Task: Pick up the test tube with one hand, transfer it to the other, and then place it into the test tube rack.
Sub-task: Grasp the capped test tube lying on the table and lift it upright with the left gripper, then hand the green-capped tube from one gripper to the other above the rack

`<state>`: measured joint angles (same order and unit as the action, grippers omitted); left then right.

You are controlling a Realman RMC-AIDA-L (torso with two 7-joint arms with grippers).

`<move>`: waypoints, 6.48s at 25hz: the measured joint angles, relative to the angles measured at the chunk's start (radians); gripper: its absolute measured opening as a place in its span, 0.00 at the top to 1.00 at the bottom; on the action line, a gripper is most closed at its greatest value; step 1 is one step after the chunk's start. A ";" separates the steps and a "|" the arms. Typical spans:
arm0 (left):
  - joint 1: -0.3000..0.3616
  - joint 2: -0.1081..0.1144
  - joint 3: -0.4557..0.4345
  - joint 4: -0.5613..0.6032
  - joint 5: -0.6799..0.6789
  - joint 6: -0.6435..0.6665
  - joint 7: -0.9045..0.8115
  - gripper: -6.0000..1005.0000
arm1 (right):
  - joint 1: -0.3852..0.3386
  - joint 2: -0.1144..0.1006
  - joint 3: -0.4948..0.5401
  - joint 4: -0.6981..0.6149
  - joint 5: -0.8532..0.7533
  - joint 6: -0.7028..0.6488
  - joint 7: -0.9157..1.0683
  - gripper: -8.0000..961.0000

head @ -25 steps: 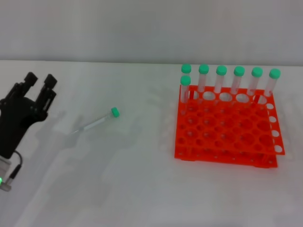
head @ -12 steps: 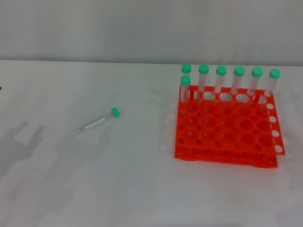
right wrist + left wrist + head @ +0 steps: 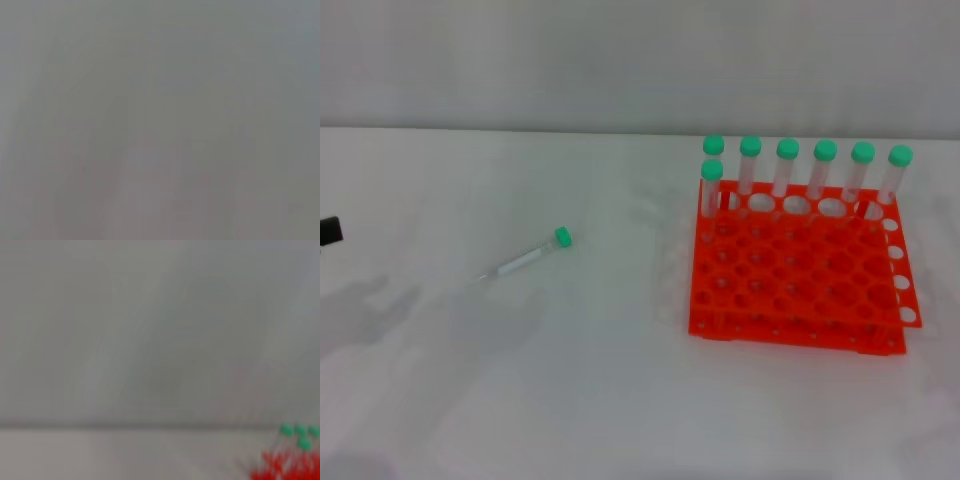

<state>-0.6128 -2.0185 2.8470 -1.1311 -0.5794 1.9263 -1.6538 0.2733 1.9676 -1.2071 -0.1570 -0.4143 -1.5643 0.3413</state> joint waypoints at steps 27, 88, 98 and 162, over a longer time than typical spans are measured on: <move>-0.353 0.005 0.003 0.062 0.677 -0.292 0.393 0.47 | -0.011 0.038 -0.024 0.000 -0.010 -0.016 0.009 0.32; -0.307 -0.050 0.000 0.460 0.538 -0.717 0.653 0.48 | -0.003 0.042 -0.077 0.039 -0.011 0.003 0.081 0.32; -0.307 -0.047 0.000 0.526 0.531 -0.778 0.689 0.58 | -0.002 0.043 -0.077 0.039 -0.011 0.012 0.087 0.32; -0.180 -0.055 0.000 0.364 -0.030 0.037 0.742 0.80 | 0.018 0.032 -0.316 -0.069 -0.015 0.006 0.171 0.32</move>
<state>-0.7929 -2.0736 2.8470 -0.7669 -0.6092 1.9633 -0.9115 0.2911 1.9995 -1.5233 -0.2255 -0.4289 -1.5587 0.5120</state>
